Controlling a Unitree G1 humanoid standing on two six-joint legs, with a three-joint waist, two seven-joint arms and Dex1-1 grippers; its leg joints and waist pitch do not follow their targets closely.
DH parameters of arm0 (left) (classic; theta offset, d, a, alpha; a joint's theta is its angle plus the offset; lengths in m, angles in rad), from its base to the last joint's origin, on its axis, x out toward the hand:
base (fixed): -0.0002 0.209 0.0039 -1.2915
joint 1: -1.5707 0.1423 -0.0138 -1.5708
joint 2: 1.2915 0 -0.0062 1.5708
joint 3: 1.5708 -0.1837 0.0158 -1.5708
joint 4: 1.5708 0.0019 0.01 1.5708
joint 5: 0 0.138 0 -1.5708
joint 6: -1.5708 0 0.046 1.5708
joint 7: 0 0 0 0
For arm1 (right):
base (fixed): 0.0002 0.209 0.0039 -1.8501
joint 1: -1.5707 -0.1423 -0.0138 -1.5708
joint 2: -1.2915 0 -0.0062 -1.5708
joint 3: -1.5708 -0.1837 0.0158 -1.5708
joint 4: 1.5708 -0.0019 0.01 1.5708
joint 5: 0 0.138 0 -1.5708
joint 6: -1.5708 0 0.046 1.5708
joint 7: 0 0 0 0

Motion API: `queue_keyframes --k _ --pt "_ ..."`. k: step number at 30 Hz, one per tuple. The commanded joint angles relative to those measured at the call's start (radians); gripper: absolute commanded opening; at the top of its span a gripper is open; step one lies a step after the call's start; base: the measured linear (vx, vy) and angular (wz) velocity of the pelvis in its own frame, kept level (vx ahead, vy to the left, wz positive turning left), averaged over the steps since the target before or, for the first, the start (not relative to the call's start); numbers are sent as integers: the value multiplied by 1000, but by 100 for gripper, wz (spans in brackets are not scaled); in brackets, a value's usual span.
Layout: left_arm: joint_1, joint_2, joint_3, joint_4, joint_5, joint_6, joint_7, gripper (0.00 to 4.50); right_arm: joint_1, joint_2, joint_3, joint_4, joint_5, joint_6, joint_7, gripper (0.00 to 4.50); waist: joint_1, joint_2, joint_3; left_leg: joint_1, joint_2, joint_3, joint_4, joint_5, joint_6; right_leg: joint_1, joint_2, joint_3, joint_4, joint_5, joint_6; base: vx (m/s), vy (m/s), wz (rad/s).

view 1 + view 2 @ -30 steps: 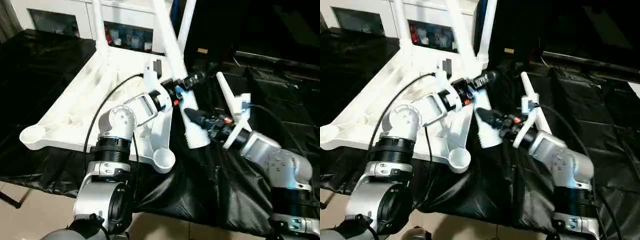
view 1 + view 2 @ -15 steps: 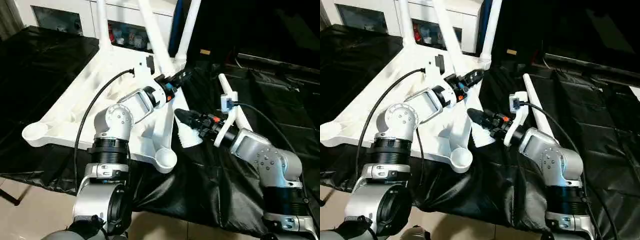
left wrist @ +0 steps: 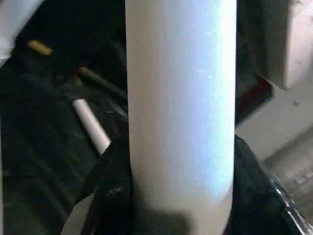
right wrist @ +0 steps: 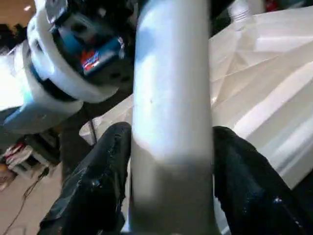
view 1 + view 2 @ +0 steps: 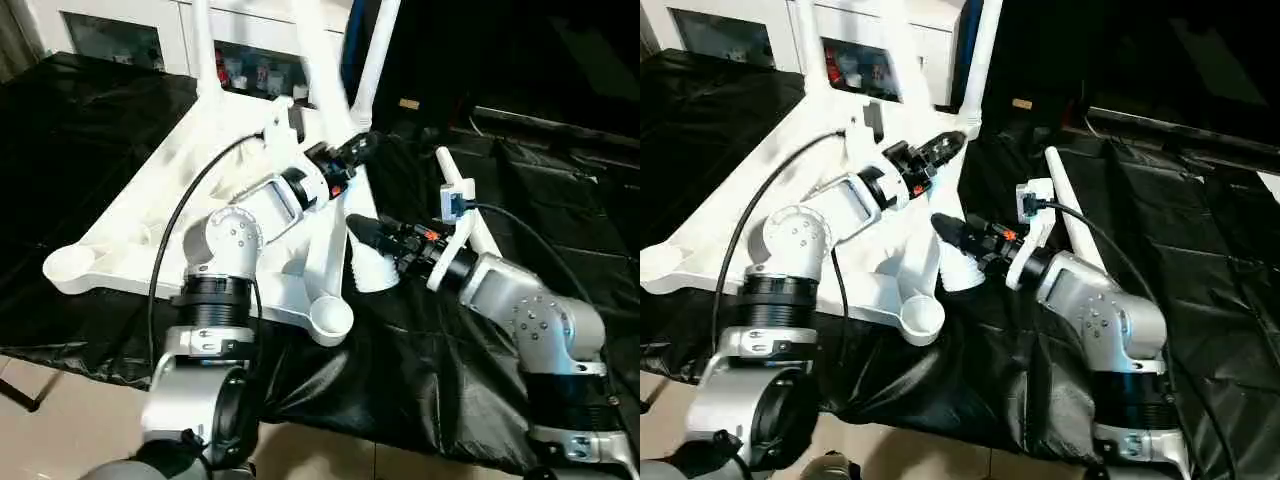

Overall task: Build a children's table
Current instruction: Pick table leg

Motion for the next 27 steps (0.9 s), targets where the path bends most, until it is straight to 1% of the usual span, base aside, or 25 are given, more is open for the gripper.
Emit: queue_keyframes --k 1,2,3,4,5,7,8,9,11,12,14,20,21,22,24,25,26,27 --pt "-3 17 -62 -24 -7 2 -87 190 -21 -46 18 -2 11 32 60 301 2 4 -79 19 14 0 -69 -72 -21 64 -55 33 -65 -14 -174 0 0 0" --pt "-1 32 -84 -34 -18 17 -142 189 -22 -75 40 -4 16 49 103 320 3 4 -79 19 14 1 -68 -71 -20 65 -55 34 -64 -12 -173 0 0 0" --pt "0 42 -100 -41 -30 30 -189 189 -23 -99 59 -5 20 61 140 320 4 6 -79 20 14 1 -68 -68 -20 65 -55 34 -63 -7 -178 0 0 0" --pt "0 45 -104 -43 -34 35 -207 188 -23 -108 66 -5 22 64 152 325 3 4 -79 19 15 1 -68 -69 -20 65 -55 34 -61 -4 -181 0 0 0" --pt "4 60 -126 -64 -48 50 -263 188 -23 -137 89 -8 27 74 197 327 4 9 -80 19 15 0 -67 -72 -21 65 -57 33 -60 1 -191 0 0 0" --pt "6 71 -142 -76 -54 56 -304 188 -23 -157 104 -8 31 79 228 327 3 4 -79 18 15 1 -66 -73 -18 67 -57 33 -59 8 -206 0 0 0" --pt "11 106 -196 -106 -54 66 -391 188 -33 -197 128 -9 44 94 292 327 3 9 -79 18 16 1 -66 -74 -17 66 -59 34 -58 10 -212 0 0 0" --pt "12 117 -213 -114 -52 69 -414 188 -37 -207 132 -12 49 98 311 327 4 7 -81 20 16 2 -65 -76 -10 67 -57 34 -59 0 -213 0 0 0" --pt "12 117 -213 -114 -52 69 -414 188 -37 -207 132 -12 49 98 311 327 4 7 -78 19 17 2 -65 -85 -13 65 -58 34 -59 -9 -219 0 0 0" --pt "12 123 -224 -117 -50 66 -435 188 -42 -216 135 -14 55 101 329 327 3 10 -78 20 17 2 -66 -94 -15 65 -59 34 -60 -21 -222 0 0 0" --pt "8 137 -243 -115 -48 64 -473 188 -53 -234 148 -14 62 104 365 327 3 8 -79 21 18 2 -66 -99 -15 65 -58 34 -62 -36 -220 0 0 0" --pt "18 157 -273 -133 -51 60 -539 188 -73 -245 152 6 73 109 402 327 3 11 -78 23 19 1 -68 -138 -28 61 -59 33 -67 -93 -215 0 0 0" --pt "19 160 -275 -135 -52 59 -549 188 -75 -249 158 9 72 107 409 327 3 10 -77 22 19 1 -68 -139 -29 61 -59 33 -68 -98 -214 0 0 0" --pt "20 164 -281 -140 -53 59 -561 188 -75 -250 160 10 75 107 413 327 3 6 -77 21 19 1 -69 -140 -31 62 -59 33 -67 -102 -213 0 0 0" --pt "23 168 -286 -145 -53 59 -571 188 -74 -251 161 10 77 109 417 327 4 9 -78 23 19 1 -68 -137 -31 59 -60 33 -68 -100 -215 0 0 0" --pt "23 166 -284 -144 -55 58 -569 188 -74 -252 162 10 76 109 418 327 3 10 -80 22 19 1 -68 -131 -30 61 -59 33 -65 -90 -216 0 0 0" --pt "22 163 -280 -142 -55 55 -567 188 -74 -253 167 10 72 109 420 327 3 9 -79 22 19 1 -68 -127 -30 61 -58 32 -65 -82 -216 0 0 0" --pt "21 162 -279 -140 -54 53 -565 188 -74 -254 170 10 70 108 421 327 3 9 -79 22 19 1 -68 -127 -30 60 -58 32 -65 -83 -217 0 0 0"
